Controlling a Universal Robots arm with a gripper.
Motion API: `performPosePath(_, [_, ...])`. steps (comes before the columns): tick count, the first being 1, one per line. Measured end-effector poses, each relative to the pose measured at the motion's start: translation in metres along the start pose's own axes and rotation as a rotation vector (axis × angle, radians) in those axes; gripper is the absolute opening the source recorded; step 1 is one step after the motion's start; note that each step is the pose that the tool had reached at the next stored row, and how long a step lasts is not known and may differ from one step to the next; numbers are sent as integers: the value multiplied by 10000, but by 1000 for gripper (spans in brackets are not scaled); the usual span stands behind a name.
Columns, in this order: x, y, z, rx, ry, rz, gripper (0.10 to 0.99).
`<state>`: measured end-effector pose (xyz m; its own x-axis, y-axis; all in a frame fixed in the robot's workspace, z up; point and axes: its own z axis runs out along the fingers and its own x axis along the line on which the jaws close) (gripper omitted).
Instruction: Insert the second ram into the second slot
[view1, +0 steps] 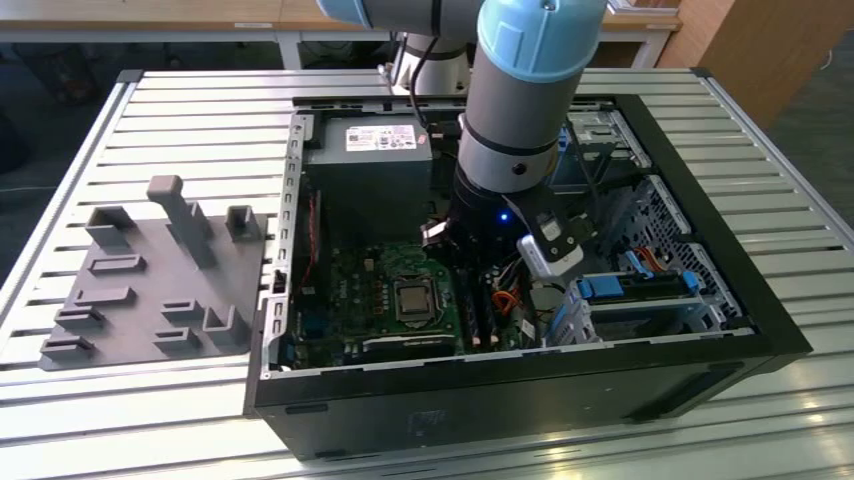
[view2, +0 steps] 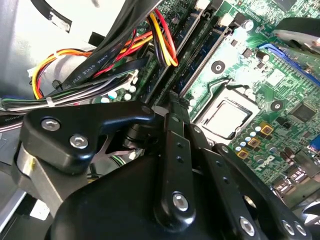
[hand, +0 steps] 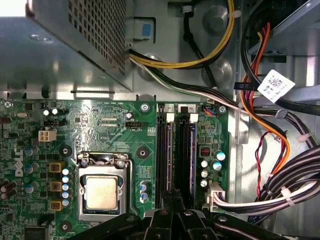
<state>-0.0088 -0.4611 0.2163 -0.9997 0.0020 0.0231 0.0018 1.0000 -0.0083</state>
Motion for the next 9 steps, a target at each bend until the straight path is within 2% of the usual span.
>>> performPosePath(9, [4, -2, -87, 10, 4, 0, 106])
